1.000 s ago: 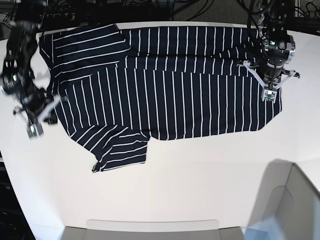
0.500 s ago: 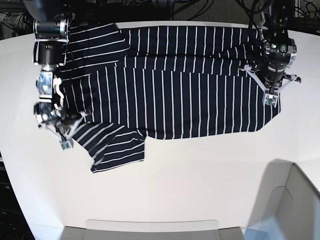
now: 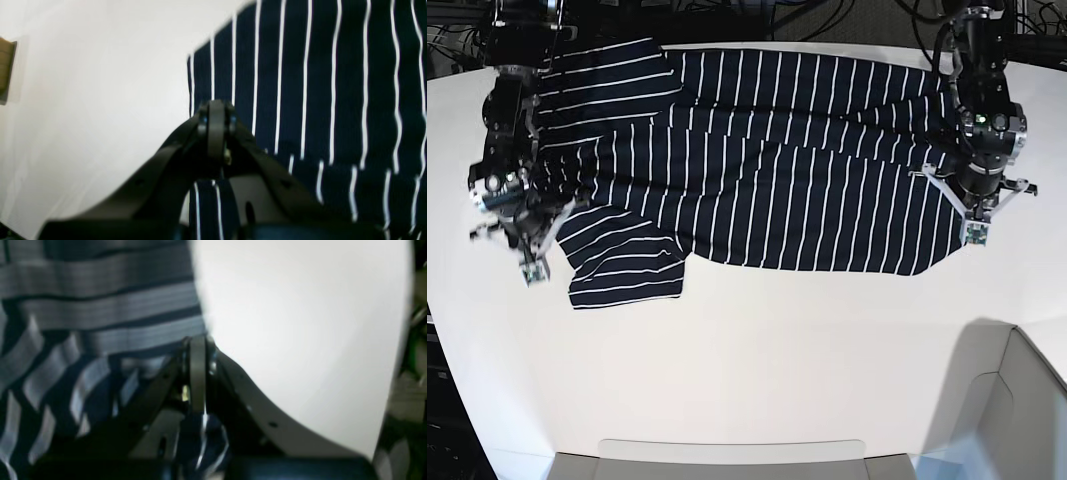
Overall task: Fold the T-shirt properly
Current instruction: 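Drag the folded shirt back toward the robot with both grippers, then move both grippers to the hem edge of the shirt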
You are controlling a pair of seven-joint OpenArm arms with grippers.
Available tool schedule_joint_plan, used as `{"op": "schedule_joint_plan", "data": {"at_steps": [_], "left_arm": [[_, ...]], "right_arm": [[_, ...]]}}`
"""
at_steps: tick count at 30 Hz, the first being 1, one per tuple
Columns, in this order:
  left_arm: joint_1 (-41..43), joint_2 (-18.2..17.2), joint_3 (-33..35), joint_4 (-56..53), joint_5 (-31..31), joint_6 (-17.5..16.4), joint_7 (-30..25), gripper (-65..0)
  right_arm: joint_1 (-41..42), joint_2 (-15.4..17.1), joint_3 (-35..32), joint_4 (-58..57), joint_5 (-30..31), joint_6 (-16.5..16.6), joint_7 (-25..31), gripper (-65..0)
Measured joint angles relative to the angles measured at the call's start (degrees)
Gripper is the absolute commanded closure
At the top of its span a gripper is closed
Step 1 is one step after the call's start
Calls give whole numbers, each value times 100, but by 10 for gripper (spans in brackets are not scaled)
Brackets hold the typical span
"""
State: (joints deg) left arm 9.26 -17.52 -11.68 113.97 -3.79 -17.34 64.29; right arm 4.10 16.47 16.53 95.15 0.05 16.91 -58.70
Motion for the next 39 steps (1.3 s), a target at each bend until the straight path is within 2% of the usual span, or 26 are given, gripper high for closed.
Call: {"op": "schedule_joint_plan", "data": {"at_steps": [4,7,9,11,15,20,22,25,33,36,39], "left_arm": [[42,118,4,-2,-26,-7,33,0],[59,103,0,-4,-9,-2,22,0],[90,157,0,-4,-7,-2,42,0],[72,216,0,-4,-11,-4,26,0],[144,212,-7,-4,-11,-4,17,0],[214,216,-7,-4,-9,-4,28,0],[199,214,-7,-4,-26,-2,22,0],[199,216,-4,-4,-28,-4,24,0],[201,216,-7,-4,-9,-2,20,0],[179,214,-7,-57,-26,-7,-11,0],[-175,219,-28,-494,-15,-13,4,0]], "right_arm": [[555,144,-7,-291,164,4,0,-186],[1145,315,20,-1386,896,24,39,-286],[1506,463,9,-2282,1499,55,505,-321],[1827,546,-24,-3077,1620,-7,737,-328],[2114,568,-31,-3797,1528,-20,787,-327],[2199,330,-74,-4144,1635,-17,1019,-327],[2212,291,-295,-4433,1611,-20,1058,-327],[2138,254,-588,-4555,1624,-20,1189,-327],[2098,144,-743,-4656,1672,-22,1414,-327],[2168,175,-1119,-4752,1624,-55,1506,-327],[2164,157,-1338,-4717,1631,-61,1585,-327]]}}
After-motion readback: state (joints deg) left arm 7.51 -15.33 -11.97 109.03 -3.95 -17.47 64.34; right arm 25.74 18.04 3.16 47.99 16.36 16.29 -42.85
